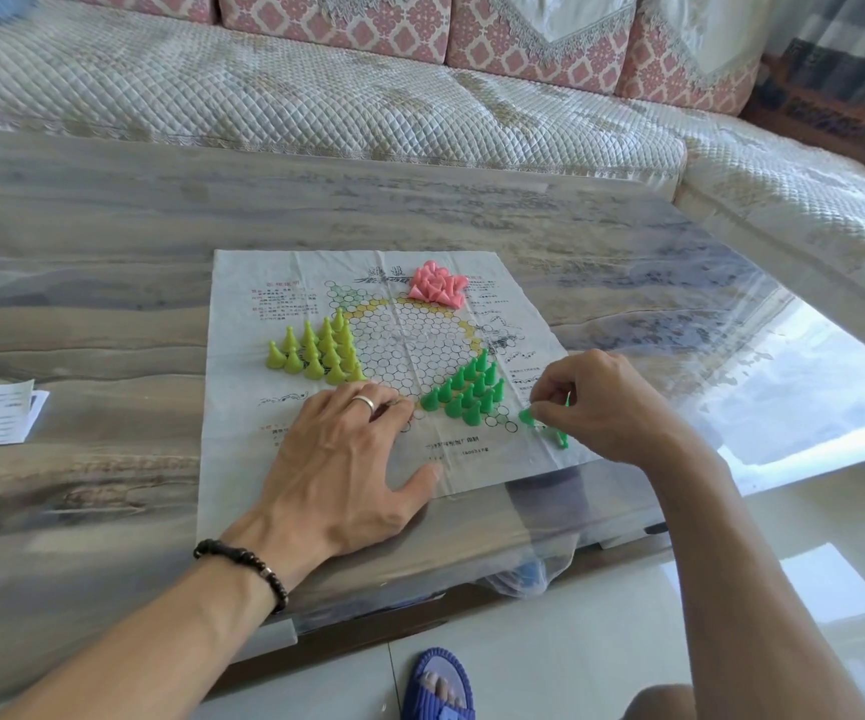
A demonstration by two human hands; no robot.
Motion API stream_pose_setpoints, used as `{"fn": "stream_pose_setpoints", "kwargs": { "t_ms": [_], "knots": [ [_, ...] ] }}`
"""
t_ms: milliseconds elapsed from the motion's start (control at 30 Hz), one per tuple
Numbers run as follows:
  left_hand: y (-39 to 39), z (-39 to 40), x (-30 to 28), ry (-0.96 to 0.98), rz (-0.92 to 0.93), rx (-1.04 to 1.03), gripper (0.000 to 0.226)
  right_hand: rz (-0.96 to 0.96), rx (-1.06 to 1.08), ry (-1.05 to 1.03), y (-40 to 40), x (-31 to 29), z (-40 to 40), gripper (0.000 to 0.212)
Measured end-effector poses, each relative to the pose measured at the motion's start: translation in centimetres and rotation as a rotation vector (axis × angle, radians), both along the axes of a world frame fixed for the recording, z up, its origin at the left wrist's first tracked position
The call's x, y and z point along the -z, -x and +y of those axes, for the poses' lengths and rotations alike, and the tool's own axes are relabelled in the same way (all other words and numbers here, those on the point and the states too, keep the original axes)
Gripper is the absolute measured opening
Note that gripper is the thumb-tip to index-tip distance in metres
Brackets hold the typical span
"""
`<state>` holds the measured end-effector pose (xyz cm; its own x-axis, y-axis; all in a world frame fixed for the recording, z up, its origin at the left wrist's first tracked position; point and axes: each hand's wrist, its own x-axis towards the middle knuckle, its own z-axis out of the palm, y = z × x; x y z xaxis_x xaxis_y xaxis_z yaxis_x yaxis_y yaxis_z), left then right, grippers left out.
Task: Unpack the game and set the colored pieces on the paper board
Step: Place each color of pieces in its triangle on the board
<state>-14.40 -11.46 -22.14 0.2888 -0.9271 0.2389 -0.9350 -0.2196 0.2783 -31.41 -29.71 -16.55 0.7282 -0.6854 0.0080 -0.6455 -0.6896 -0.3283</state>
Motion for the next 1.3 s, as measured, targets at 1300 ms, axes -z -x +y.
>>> {"fn": "stream_pose_setpoints", "kwargs": {
  "t_ms": [1300],
  "knots": [
    [0.1,0.1,0.3,-0.053,-0.060,-0.010,0.063,0.115,0.151,-0.048,-0.2,0.6,0.0,0.019]
  ]
}}
